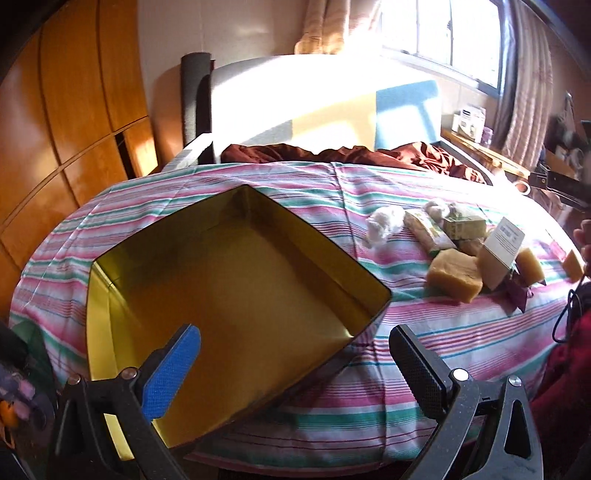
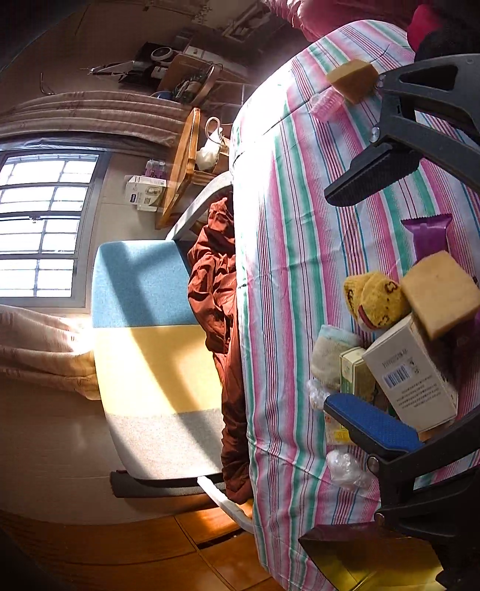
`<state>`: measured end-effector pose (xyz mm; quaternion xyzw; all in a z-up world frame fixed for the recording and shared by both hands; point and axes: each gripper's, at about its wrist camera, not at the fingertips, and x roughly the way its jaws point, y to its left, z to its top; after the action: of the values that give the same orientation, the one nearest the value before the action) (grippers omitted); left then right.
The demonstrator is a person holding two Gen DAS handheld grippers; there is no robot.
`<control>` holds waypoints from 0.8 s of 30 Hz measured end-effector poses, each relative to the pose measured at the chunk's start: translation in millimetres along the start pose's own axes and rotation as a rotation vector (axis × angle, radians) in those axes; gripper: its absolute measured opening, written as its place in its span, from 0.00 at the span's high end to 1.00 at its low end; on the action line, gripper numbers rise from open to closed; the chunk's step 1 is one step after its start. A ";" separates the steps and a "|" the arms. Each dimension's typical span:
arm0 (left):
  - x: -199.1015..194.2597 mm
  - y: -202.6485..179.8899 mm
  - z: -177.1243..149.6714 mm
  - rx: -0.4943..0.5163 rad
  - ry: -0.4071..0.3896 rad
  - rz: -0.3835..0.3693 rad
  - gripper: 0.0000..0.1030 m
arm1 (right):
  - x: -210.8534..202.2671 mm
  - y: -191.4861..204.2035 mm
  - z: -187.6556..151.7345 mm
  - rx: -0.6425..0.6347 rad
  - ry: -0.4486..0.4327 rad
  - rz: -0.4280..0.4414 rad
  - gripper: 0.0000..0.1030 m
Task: Organize objects
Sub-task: 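Move both tools from the gold tray toward the scattered items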
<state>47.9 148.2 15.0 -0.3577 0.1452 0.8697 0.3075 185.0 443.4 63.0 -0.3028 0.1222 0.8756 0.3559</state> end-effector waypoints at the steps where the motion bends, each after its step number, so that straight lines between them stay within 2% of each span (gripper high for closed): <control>1: 1.9 -7.9 1.5 0.028 0.001 -0.012 0.00 | 3.8 -9.1 -2.5 0.023 0.008 -0.005 0.00; 6: 11.2 -37.5 10.3 0.104 0.015 -0.099 0.00 | 23.0 -40.6 -14.6 0.177 0.073 0.024 0.00; 12: 31.1 -75.7 22.9 0.163 0.051 -0.199 0.00 | 24.7 -55.5 -19.2 0.269 0.089 0.036 0.00; 21: 80.4 -139.1 37.0 0.237 0.116 -0.315 0.00 | 31.6 -60.6 -22.9 0.307 0.123 0.067 0.00; 24: 99.1 -154.9 39.3 0.290 0.120 -0.297 0.00 | 32.9 -60.0 -23.2 0.305 0.130 0.074 0.00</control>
<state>70.9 328.6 -32.9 -0.3781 0.2326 0.7621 0.4713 218.6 494.5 24.6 -0.2966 0.2873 0.8380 0.3568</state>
